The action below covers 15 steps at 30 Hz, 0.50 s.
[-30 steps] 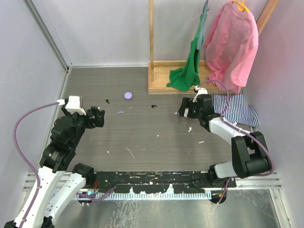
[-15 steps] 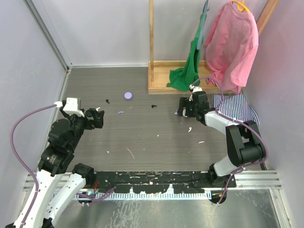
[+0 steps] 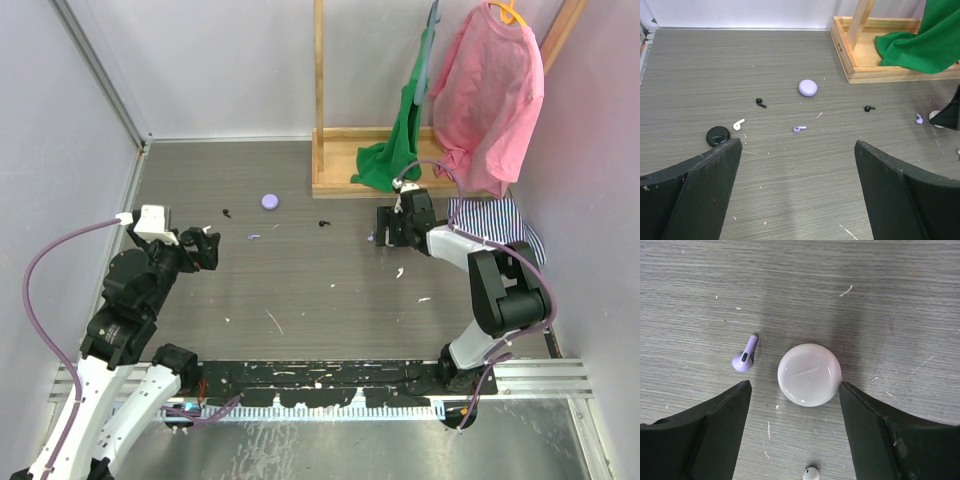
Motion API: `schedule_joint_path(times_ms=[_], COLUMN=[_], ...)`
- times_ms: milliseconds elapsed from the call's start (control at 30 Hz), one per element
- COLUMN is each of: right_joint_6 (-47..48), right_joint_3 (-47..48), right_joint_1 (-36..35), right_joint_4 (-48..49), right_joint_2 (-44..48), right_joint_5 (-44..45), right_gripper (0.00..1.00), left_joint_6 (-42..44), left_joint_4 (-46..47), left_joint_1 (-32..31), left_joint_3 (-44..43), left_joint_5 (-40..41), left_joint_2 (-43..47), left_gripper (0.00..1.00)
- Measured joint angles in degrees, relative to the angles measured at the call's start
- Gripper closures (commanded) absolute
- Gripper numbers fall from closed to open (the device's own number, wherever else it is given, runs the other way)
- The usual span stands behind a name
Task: Insert the wireless bluetooth earbuds into the charging case
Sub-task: Pick up the charging case at the center of the board.
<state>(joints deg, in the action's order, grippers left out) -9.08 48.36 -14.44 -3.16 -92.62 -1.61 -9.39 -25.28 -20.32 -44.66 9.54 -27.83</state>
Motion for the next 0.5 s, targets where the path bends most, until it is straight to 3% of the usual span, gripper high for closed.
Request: schedule_joint_path(times_ms=[500], right_joint_6=[3.69], right_joint_3=[2.80], right_joint_1=[-1.31], right_joint_4=[-3.39], right_joint_2=[-3.52], right_joint_5=[2.82], right_gripper=[0.30], left_joint_6=[0.00], left_joint_4=[0.00], left_joint_1=[0.00], left_joint_3=[0.00], left_joint_5=[-0.72], left_joint_2=[-0.04], left_gripper=[0.02])
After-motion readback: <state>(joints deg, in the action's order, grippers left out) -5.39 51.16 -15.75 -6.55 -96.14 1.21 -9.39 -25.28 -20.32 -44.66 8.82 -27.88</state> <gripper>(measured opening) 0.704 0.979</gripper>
